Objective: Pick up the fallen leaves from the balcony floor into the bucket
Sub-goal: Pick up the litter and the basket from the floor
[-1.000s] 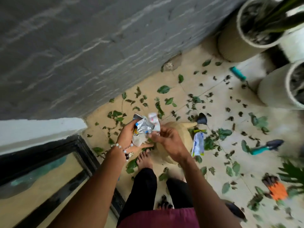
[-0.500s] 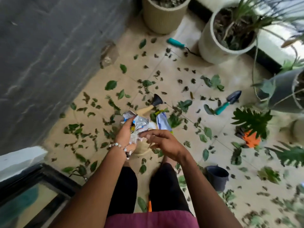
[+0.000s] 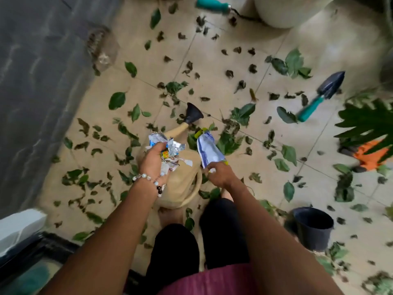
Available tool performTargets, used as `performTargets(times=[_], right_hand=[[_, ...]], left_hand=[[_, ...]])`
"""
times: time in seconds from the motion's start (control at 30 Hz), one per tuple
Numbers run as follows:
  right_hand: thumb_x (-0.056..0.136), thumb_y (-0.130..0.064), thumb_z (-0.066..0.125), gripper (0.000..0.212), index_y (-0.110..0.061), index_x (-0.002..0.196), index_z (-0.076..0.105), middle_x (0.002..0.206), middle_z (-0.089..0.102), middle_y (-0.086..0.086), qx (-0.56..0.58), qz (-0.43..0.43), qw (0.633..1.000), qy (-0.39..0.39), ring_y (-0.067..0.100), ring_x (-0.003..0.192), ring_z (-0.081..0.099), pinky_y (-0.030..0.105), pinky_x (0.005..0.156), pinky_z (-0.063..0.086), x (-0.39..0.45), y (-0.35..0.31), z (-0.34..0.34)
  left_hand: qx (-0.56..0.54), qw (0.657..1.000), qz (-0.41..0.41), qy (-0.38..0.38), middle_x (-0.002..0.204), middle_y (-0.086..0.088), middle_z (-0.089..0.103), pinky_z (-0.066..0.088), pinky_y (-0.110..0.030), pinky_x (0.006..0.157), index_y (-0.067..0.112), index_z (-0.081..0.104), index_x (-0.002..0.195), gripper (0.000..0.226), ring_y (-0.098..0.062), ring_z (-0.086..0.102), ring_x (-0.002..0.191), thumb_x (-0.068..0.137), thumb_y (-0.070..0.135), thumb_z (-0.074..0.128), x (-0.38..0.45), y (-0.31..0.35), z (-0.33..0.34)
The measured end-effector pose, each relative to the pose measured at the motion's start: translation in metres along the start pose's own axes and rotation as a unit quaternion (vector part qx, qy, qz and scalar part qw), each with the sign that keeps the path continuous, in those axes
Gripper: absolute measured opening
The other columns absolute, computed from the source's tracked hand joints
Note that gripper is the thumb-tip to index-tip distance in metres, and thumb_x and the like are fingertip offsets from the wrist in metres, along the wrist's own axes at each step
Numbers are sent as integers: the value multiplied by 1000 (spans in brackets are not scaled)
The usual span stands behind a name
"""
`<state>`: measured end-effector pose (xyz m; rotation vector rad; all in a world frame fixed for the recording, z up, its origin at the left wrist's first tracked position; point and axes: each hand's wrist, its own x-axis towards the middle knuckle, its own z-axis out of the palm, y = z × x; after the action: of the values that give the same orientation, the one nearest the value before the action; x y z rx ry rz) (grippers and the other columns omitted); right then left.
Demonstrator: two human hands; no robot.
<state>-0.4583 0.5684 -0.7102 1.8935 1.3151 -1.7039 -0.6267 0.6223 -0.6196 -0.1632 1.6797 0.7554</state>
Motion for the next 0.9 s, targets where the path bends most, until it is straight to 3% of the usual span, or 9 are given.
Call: performTargets(times=[0.1, 0.17, 0.27, 0.33, 0.4, 0.5, 0.6, 0.77, 0.9], right_hand=[[93, -28, 46, 37, -29, 129, 53, 158, 12, 11, -172, 13, 982, -74, 35, 147, 4, 54, 116, 13, 37, 7, 29], [95, -29, 41, 40, -29, 135, 46, 160, 4, 3, -197, 35, 977, -76, 37, 146, -4, 61, 112, 8, 45, 8, 38], [93, -22, 42, 32, -17, 124, 52, 143, 36, 6, -146, 45, 988, 0, 35, 137, 25, 57, 109, 19, 36, 4, 37], [92, -19, 46, 22, -12, 108, 60, 118, 55, 10, -88, 45, 989, 114, 32, 117, 47, 47, 98, 31, 22, 5, 28], [91, -23, 56, 17, -13, 94, 68, 97, 66, 8, 6, 40, 978, 204, 29, 99, 58, 37, 84, 37, -1, 5, 10], [78, -22, 78, 16, -10, 72, 69, 72, 69, 0, 222, 15, 941, 256, 19, 77, 64, 21, 68, 43, -45, 1, -27], [70, -12, 82, 23, -17, 69, 60, 72, 65, -4, 367, 11, 880, 300, 16, 73, 64, 26, 68, 49, -99, -9, -61], [80, 6, 58, 20, -8, 94, 63, 79, 61, 7, 497, 40, 804, 325, 9, 53, 54, 18, 46, 44, -202, -32, -95], [76, 15, 53, 28, -9, 73, 68, 72, 64, 10, 589, 40, 745, 309, 21, 67, 60, 28, 62, 52, -277, -51, -103]], left_hand=[[8, 1000, 5, -11, 72, -8, 71, 53, -22, 50, 5, 63, 82, 18, -15, 66, 55, 94, 9, 51, 30, -2, -2], [2, 1000, 19, -11, 91, -16, 66, 55, -27, 54, 3, 65, 90, 10, -22, 65, 65, 85, 11, 61, 42, -3, -6], [4, 1000, 17, 1, 92, -16, 65, 55, -29, 56, 1, 65, 101, 38, -25, 65, 68, 66, 16, 69, 42, -2, -9], [16, 999, 24, 16, 93, -17, 66, 54, -27, 52, -2, 64, 109, 35, -22, 66, 64, 76, 11, 68, 36, -1, -13], [33, 999, 20, 27, 97, -19, 65, 52, -25, 47, -6, 63, 114, 32, -22, 65, 63, 85, 7, 63, 22, 1, -16], [43, 998, 19, 49, 98, -21, 65, 52, -24, 46, -10, 61, 116, 35, -25, 64, 65, 84, 4, 64, -7, 9, -17], [72, 996, 23, 50, 97, -24, 65, 49, -24, 42, -12, 61, 114, 37, -30, 62, 71, 81, 2, 66, -49, 22, -11], [99, 994, 35, 31, 85, -21, 65, 45, -23, 37, -11, 65, 102, 25, -29, 62, 63, 80, 0, 67, -141, 47, -2], [120, 992, 38, -3, 83, -18, 66, 48, -25, 41, -6, 67, 89, 14, -28, 61, 63, 78, 2, 69, -209, 60, 2]])
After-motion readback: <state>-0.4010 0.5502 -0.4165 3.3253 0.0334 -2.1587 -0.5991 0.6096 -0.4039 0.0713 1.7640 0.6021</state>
